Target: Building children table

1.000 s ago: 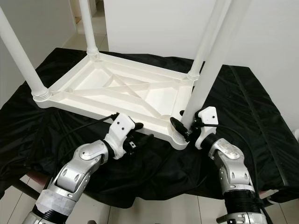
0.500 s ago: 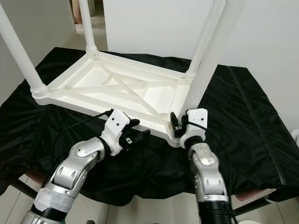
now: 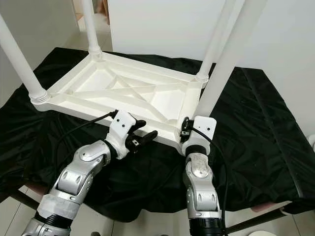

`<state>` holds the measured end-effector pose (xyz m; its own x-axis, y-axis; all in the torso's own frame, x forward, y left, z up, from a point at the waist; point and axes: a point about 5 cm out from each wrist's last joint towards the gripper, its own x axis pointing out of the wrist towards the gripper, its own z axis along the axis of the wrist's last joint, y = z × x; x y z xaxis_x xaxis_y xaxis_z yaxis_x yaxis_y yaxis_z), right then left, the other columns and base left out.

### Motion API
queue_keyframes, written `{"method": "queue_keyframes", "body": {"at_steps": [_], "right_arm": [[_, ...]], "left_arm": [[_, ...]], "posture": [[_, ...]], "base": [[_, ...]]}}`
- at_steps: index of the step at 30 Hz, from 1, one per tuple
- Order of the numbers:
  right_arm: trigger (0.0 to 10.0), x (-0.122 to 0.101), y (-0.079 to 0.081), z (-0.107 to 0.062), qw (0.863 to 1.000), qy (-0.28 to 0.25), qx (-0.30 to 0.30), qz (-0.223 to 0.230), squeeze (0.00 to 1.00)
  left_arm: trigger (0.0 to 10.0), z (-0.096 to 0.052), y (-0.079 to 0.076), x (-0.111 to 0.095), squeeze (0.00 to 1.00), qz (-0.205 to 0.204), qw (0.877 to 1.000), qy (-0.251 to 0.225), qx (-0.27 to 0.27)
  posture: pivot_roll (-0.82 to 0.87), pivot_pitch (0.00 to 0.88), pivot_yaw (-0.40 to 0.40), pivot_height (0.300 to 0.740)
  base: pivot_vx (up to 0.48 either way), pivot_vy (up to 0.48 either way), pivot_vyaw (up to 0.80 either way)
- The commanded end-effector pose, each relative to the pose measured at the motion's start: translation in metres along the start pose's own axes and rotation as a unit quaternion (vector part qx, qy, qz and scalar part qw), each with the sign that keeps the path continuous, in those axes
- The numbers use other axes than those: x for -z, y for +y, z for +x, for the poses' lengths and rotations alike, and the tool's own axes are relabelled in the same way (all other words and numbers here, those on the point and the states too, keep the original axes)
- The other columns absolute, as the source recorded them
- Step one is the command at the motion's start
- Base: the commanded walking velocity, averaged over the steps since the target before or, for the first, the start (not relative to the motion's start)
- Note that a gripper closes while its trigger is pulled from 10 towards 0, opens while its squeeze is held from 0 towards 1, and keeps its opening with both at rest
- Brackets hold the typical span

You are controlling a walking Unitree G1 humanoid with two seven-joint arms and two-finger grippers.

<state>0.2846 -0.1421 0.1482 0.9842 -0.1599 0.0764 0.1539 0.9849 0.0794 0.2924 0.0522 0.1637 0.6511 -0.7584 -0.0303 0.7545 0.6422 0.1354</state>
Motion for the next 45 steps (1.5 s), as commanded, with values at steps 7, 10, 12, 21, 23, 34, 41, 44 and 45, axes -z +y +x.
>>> {"method": "queue_keyframes", "body": {"at_steps": [7, 10, 12, 21, 23, 34, 41, 44, 45], "right_arm": [[10.0, 0.001, 0.001, -0.005, 1.0, -0.001, -0.008, 0.018, 1.0], [10.0, 0.0, -0.002, -0.006, 1.0, -0.005, -0.02, 0.01, 1.0], [10.0, -0.001, -0.003, -0.006, 1.0, -0.005, -0.029, 0.008, 1.0], [10.0, -0.006, -0.025, -0.002, 0.975, -0.016, -0.218, -0.039, 0.0], [10.0, -0.007, -0.027, -0.001, 0.971, -0.017, -0.233, -0.044, 0.0], [10.0, -0.005, -0.033, 0.005, 0.947, -0.004, -0.313, -0.074, 0.0], [10.0, -0.002, -0.033, 0.009, 0.925, 0.008, -0.368, -0.098, 0.0], [0.0, 0.003, -0.036, 0.01, 0.917, 0.021, -0.385, -0.1, 0.0], [0.0, 0.003, -0.036, 0.01, 0.917, 0.021, -0.385, -0.1, 0.0]], "left_arm": [[10.0, -0.001, 0.003, 0.004, 0.0, 0.011, 0.999, 0.011, -0.039], [10.0, -0.001, 0.003, 0.004, 0.0, 0.011, 0.999, 0.011, -0.039], [10.0, -0.001, 0.003, 0.004, 0.0, 0.011, 0.999, 0.011, -0.04], [10.0, -0.002, -0.001, 0.009, 0.0, 0.011, 0.999, 0.022, -0.022], [10.0, -0.002, -0.001, 0.009, 0.0, 0.013, 0.999, 0.022, -0.022], [10.0, 0.0, -0.002, 0.007, 0.0, 0.02, 0.999, 0.019, -0.018], [10.0, 0.001, -0.004, 0.007, 0.0, 0.023, 0.999, 0.019, -0.017], [10.0, 0.0, -0.003, 0.007, 0.0, 0.022, 0.999, 0.018, -0.022], [10.0, 0.0, -0.003, 0.007, 0.0, 0.022, 0.999, 0.018, -0.022]], "posture": [[-0.01, 0.067, -0.024, 0.74], [-0.01, 0.067, -0.024, 0.74], [-0.01, 0.067, -0.024, 0.74], [-0.01, 0.056, -0.03, 0.74], [-0.01, 0.056, -0.03, 0.74], [-0.01, 0.04, -0.02, 0.74], [-0.01, 0.033, -0.025, 0.74], [0.0, 0.027, -0.034, 0.74], [0.0, 0.027, -0.034, 0.74]], "base": [[0.0, 0.0, 0.0], [0.0, 0.0, 0.0], [0.0, 0.0, 0.0], [0.0, 0.0, 0.0], [0.0, 0.0, 0.0], [0.0, 0.0, 0.0], [0.0, 0.0, 0.0], [0.0, 0.0, 0.0], [0.0, 0.0, 0.0]]}}
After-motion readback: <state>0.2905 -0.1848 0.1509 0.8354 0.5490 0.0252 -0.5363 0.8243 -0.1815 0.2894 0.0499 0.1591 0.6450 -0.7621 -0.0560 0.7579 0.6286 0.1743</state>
